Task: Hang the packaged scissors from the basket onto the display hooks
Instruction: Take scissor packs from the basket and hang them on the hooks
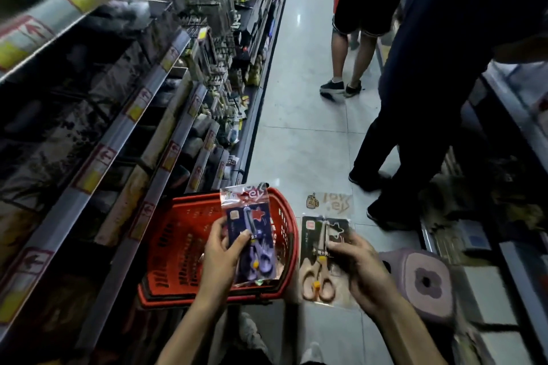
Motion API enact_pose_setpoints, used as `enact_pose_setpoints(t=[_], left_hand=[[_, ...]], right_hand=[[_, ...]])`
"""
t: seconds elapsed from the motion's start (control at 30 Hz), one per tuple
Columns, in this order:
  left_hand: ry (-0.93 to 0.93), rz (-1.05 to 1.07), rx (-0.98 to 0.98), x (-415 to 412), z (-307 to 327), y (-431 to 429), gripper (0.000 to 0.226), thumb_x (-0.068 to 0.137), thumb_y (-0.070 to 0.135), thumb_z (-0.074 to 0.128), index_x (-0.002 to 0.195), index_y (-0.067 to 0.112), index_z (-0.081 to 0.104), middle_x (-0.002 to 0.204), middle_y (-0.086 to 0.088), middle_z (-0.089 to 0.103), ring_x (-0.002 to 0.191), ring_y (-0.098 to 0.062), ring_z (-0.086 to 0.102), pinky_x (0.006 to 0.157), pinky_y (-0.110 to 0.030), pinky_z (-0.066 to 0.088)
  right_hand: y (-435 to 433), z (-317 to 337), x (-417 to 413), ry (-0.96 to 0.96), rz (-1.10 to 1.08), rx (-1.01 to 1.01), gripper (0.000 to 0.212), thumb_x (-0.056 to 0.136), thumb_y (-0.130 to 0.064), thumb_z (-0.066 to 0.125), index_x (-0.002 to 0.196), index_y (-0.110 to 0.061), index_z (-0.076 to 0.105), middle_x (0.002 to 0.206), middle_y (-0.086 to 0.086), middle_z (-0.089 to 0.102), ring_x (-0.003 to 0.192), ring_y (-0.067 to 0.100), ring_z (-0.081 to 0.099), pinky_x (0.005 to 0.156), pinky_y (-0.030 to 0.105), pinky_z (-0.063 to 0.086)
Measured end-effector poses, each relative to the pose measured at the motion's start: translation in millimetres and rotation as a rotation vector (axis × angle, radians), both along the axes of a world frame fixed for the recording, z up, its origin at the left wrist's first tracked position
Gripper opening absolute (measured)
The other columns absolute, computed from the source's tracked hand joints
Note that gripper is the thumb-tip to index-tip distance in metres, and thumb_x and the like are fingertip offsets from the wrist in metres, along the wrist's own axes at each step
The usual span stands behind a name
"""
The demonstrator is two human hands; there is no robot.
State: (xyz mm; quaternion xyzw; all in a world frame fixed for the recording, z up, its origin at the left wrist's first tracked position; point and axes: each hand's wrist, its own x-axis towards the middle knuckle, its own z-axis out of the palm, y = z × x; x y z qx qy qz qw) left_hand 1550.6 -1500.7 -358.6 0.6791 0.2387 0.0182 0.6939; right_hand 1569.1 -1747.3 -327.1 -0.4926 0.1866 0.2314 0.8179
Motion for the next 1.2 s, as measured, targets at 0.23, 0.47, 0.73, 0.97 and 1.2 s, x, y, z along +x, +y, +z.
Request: enact_pose_setpoints(t=[0.23, 0.47, 0.73, 0.97, 1.2], left_hand=[[-0.031, -0.199, 0.060, 1.3, 21.5, -34.8, 0.020, 0.102, 0.007, 0.060, 0.117, 0.017, 0.070, 0.109, 0.005, 0.079, 0.102, -0.011, 0.074, 0.086, -0.027, 0.054], [0.005, -0.481, -0.086, 6.4, 44.8, -82.7, 0.016, 0.104, 0.013, 0.057, 0.105, 0.007, 0.072, 0.097, -0.008, 0.079, 0.091, -0.019, 0.074, 0.079, -0.032, 0.056], [-0.083, -1.005, -0.119, -28.5, 59.4, -133.1, 0.013, 0.106, 0.014, 0.057, 0.107, 0.016, 0.069, 0.091, 0.002, 0.078, 0.078, -0.005, 0.072, 0.065, -0.018, 0.054], [-0.017, -1.445, -0.144, -109.0, 59.4, -195.1, 0.018, 0.108, 0.018, 0.055, 0.109, 0.017, 0.073, 0.104, -0.005, 0.079, 0.093, -0.016, 0.072, 0.079, -0.028, 0.057], [-0.022, -1.779, -0.201, -244.0, 84.6, -252.4, 0.019, 0.107, 0.022, 0.056, 0.102, 0.021, 0.075, 0.103, -0.009, 0.077, 0.093, -0.018, 0.069, 0.085, -0.037, 0.052]], right_hand=[[-35.3, 11.2, -33.1, -0.108, -0.167, -0.218, 0.038, 0.086, 0.014, 0.056, 0.112, -0.012, 0.069, 0.111, 0.022, 0.074, 0.093, 0.033, 0.074, 0.080, 0.041, 0.060], [-52.6, 25.0, -95.9, -0.069, -0.558, -0.353, 0.021, 0.095, -0.026, 0.067, 0.109, -0.011, 0.074, 0.103, 0.014, 0.078, 0.100, 0.032, 0.074, 0.093, 0.046, 0.056], [-50.2, 31.1, -205.4, -0.095, -1.000, -0.605, 0.024, 0.097, -0.002, 0.063, 0.117, -0.013, 0.071, 0.110, 0.004, 0.078, 0.103, 0.019, 0.074, 0.089, 0.035, 0.057], [-38.6, 47.0, -336.9, 0.027, -1.328, -0.728, 0.019, 0.101, -0.021, 0.061, 0.113, -0.015, 0.075, 0.111, -0.003, 0.078, 0.106, 0.009, 0.071, 0.091, 0.027, 0.052], [-37.7, 44.2, -494.9, 0.141, -1.623, -0.831, 0.016, 0.099, -0.029, 0.065, 0.103, -0.017, 0.074, 0.099, -0.002, 0.078, 0.098, 0.016, 0.071, 0.086, 0.033, 0.050]])
